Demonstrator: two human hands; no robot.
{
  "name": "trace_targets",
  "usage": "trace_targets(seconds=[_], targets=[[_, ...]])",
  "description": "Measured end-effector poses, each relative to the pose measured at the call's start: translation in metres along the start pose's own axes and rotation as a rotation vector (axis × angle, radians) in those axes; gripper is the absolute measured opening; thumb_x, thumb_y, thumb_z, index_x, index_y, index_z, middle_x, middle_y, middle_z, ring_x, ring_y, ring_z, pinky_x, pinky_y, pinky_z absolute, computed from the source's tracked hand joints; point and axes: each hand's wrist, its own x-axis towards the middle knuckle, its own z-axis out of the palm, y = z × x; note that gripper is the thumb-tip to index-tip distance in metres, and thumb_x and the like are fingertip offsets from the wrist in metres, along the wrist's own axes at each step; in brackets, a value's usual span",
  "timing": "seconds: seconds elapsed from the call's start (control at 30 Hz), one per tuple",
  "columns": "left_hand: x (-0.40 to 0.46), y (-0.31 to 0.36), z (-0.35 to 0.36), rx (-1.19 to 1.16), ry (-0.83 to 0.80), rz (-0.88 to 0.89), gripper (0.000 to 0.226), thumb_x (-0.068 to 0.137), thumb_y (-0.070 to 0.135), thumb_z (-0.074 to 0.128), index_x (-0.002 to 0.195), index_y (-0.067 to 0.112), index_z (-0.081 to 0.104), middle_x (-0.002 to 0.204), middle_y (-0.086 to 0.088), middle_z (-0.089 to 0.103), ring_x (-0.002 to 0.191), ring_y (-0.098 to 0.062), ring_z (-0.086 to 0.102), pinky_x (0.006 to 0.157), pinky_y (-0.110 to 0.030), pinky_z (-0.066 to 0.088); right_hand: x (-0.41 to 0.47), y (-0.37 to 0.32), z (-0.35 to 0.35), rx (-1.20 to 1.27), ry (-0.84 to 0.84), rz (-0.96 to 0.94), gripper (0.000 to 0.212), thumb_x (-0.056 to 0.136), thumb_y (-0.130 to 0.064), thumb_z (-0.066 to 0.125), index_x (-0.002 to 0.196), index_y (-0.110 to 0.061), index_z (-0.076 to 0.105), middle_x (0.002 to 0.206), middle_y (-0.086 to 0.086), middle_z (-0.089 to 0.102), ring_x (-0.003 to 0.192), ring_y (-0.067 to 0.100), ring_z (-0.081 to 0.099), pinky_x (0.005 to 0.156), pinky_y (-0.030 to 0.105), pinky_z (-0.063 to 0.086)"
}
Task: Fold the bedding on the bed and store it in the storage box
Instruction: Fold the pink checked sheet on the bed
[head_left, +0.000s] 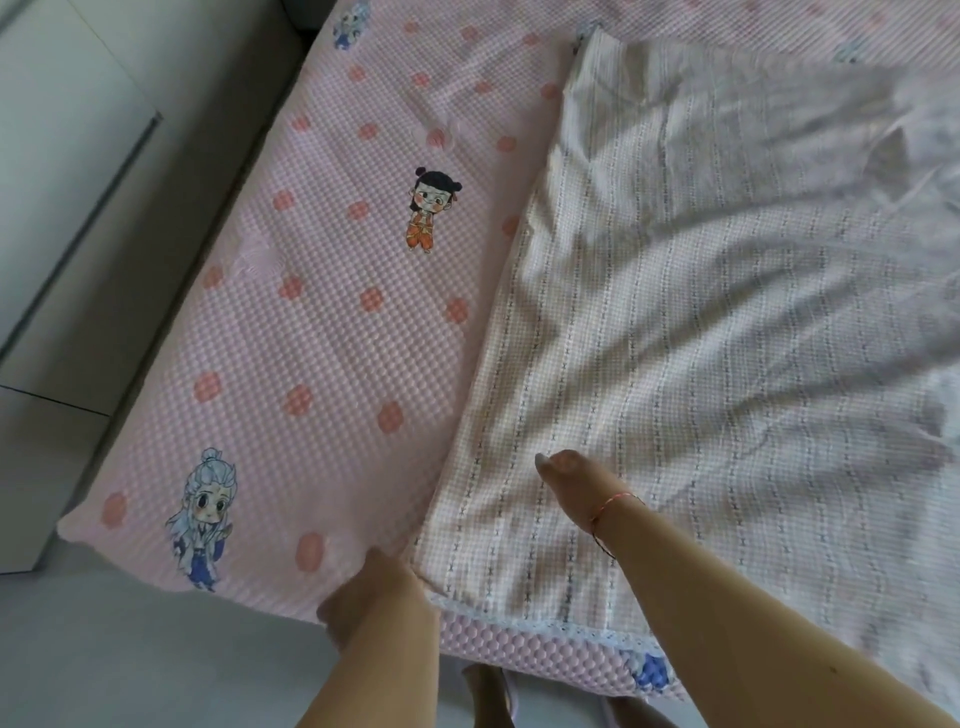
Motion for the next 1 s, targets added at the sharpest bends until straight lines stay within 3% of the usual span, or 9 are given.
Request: trace_targets(seconds=[0.07, 0.2, 0.33, 0.47, 0.57, 0.63, 0.73, 0.87, 1.0], targets=[[0.000, 0.014, 0.006, 0.131, 0.123, 0.195, 0.045, 0.092, 0.024, 0.056, 0.125, -0.007, 0.051, 0.124, -0.026, 0.058, 0.114, -0.044, 0.055, 0.093, -0.047, 0.045, 0.005, 0.000, -0.004, 0.034, 0.002, 0.009, 0.038, 0.099, -0.043, 0.032, 0.071, -0.020, 0.043, 0.070, -0.003, 0.048, 0.067, 0.017, 0.046, 0.073, 0.031, 0.040], [0.001, 0.049, 0.053, 0.309, -0.129, 0.602, 0.041, 0.084, 0.030, 0.061, 0.108, -0.003, 0.065, 0.110, -0.018, 0.067, 0.104, -0.036, 0.062, 0.090, -0.041, 0.050, 0.015, 0.002, -0.015, 0.067, 0.017, 0.034, 0.043, 0.100, -0.047, 0.028, 0.068, -0.021, 0.041, 0.064, -0.003, 0.046, 0.060, 0.013, 0.044, 0.067, 0.030, 0.037], [0.008, 0.063, 0.086, 0.479, -0.378, 0.602, 0.058, 0.080, 0.044, 0.067, 0.121, 0.003, 0.057, 0.113, -0.012, 0.067, 0.101, -0.030, 0.064, 0.086, -0.035, 0.053, 0.020, 0.003, -0.033, 0.146, 0.046, 0.052, 0.044, 0.101, -0.043, 0.029, 0.077, -0.010, 0.047, 0.070, 0.003, 0.049, 0.066, 0.018, 0.047, 0.071, 0.032, 0.038], [-0.012, 0.067, 0.090, 0.410, -0.614, 0.688, 0.028, 0.084, 0.029, 0.069, 0.106, 0.012, 0.069, 0.099, -0.003, 0.073, 0.088, -0.022, 0.069, 0.085, -0.042, 0.056, 0.017, 0.005, -0.046, 0.399, 0.050, 0.104, 0.047, 0.099, -0.046, 0.034, 0.101, -0.005, 0.058, 0.094, 0.010, 0.065, 0.083, 0.022, 0.059, 0.081, 0.037, 0.047], [-0.058, 0.069, 0.087, 0.312, -0.802, 0.785, 0.018, 0.082, 0.027, 0.069, 0.099, 0.020, 0.070, 0.093, 0.004, 0.075, 0.084, -0.013, 0.072, 0.081, -0.042, 0.059, 0.006, -0.005, -0.068, 0.787, 0.055, 0.117, 0.035, 0.099, -0.041, 0.039, 0.099, -0.011, 0.058, 0.083, 0.005, 0.062, 0.077, 0.019, 0.059, 0.075, 0.033, 0.048], [-0.092, 0.070, 0.089, 0.363, -0.928, 0.933, 0.024, 0.082, 0.032, 0.067, 0.105, 0.028, 0.069, 0.097, 0.009, 0.074, 0.091, -0.008, 0.070, 0.086, -0.039, 0.057, -0.002, -0.010, -0.093, 0.952, 0.071, 0.098, 0.034, 0.098, -0.041, 0.043, 0.095, -0.011, 0.059, 0.080, 0.007, 0.061, 0.074, 0.022, 0.059, 0.071, 0.034, 0.050], [-0.140, 0.067, 0.094, 0.484, -1.263, 1.072, 0.048, 0.086, 0.009, 0.063, 0.128, 0.032, 0.057, 0.112, 0.017, 0.069, 0.107, 0.000, 0.064, 0.094, -0.027, 0.052, -0.014, -0.010, -0.126, 1.050, 0.085, 0.081, 0.034, 0.095, -0.040, 0.051, 0.095, -0.008, 0.060, 0.078, 0.008, 0.059, 0.066, 0.020, 0.058, 0.059, 0.029, 0.050], [-0.183, 0.053, 0.104, 0.527, -1.476, 0.895, 0.040, 0.084, 0.000, 0.062, 0.119, 0.018, 0.060, 0.082, 0.018, 0.064, 0.081, -0.003, 0.060, 0.078, -0.023, 0.048, -0.025, 0.019, -0.158, 0.729, 0.235, 0.163, 0.023, 0.086, -0.026, 0.065, 0.070, -0.011, 0.056, 0.063, 0.004, 0.052, 0.058, 0.019, 0.051, 0.057, 0.027, 0.043], [-0.216, 0.063, 0.114, 0.527, -1.268, 0.809, 0.027, 0.093, 0.002, 0.049, 0.102, 0.018, 0.069, 0.071, -0.007, 0.060, 0.053, -0.013, 0.055, 0.049, -0.023, 0.043, -0.031, 0.057, -0.181, 0.654, 0.220, 0.204, 0.016, 0.090, -0.010, 0.057, 0.074, -0.008, 0.060, 0.075, 0.010, 0.060, 0.058, 0.016, 0.058, 0.051, 0.019, 0.051]])
